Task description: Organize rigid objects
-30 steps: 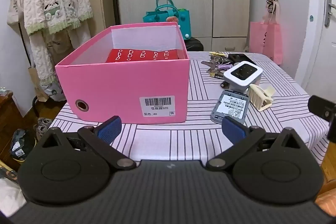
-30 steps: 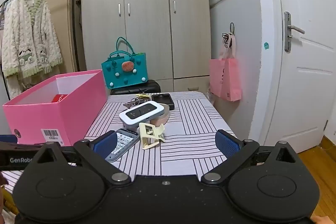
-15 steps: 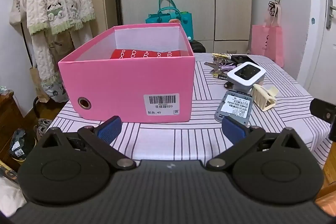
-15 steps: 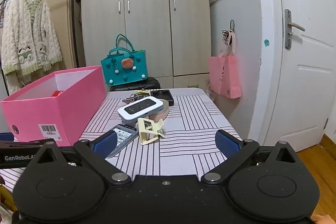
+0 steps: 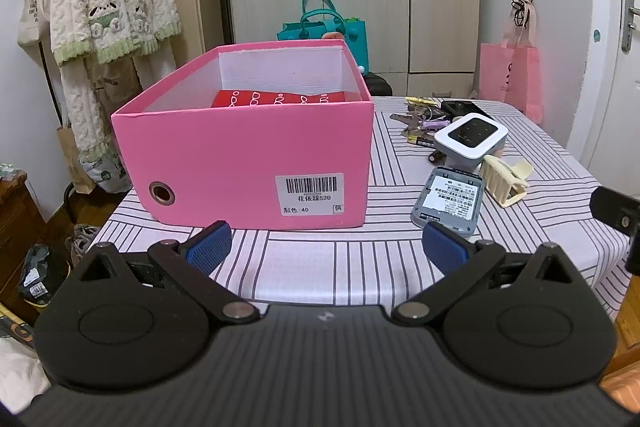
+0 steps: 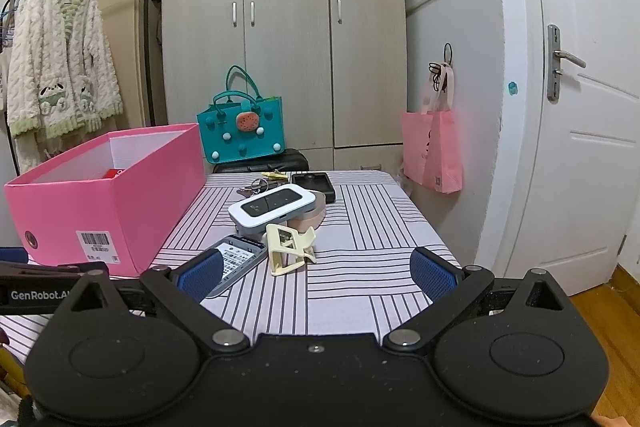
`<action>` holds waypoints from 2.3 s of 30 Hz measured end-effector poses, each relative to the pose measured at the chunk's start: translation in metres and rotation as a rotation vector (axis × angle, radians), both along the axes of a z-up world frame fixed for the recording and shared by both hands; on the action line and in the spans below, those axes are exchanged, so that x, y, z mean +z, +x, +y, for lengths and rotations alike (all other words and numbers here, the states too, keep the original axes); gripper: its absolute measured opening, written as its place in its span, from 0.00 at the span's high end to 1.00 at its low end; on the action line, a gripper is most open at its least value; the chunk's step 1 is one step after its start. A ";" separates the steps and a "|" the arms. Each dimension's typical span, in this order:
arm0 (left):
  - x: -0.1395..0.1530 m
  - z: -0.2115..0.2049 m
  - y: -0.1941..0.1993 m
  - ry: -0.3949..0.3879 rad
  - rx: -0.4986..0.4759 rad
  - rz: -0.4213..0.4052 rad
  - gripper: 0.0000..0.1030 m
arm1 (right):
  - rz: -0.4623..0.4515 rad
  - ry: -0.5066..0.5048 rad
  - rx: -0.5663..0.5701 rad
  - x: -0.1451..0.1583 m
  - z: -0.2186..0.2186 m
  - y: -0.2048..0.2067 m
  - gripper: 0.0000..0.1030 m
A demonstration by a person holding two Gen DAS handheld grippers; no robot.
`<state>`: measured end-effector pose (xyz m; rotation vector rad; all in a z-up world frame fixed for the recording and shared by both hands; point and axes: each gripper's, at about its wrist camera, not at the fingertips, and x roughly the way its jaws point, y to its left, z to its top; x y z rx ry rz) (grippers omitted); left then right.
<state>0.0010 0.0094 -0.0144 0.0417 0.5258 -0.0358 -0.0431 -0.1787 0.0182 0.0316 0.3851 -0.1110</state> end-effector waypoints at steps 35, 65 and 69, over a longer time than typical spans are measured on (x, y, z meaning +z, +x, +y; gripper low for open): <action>-0.004 0.001 -0.007 -0.001 -0.019 -0.070 0.00 | -0.038 -0.017 -0.003 -0.010 -0.005 0.003 0.02; 0.007 0.016 -0.006 -0.033 -0.019 -0.106 0.00 | -0.020 0.175 0.174 -0.011 -0.025 0.023 0.03; 0.016 0.032 0.003 -0.077 -0.057 -0.077 0.00 | 0.026 0.178 0.200 -0.012 -0.023 0.036 0.04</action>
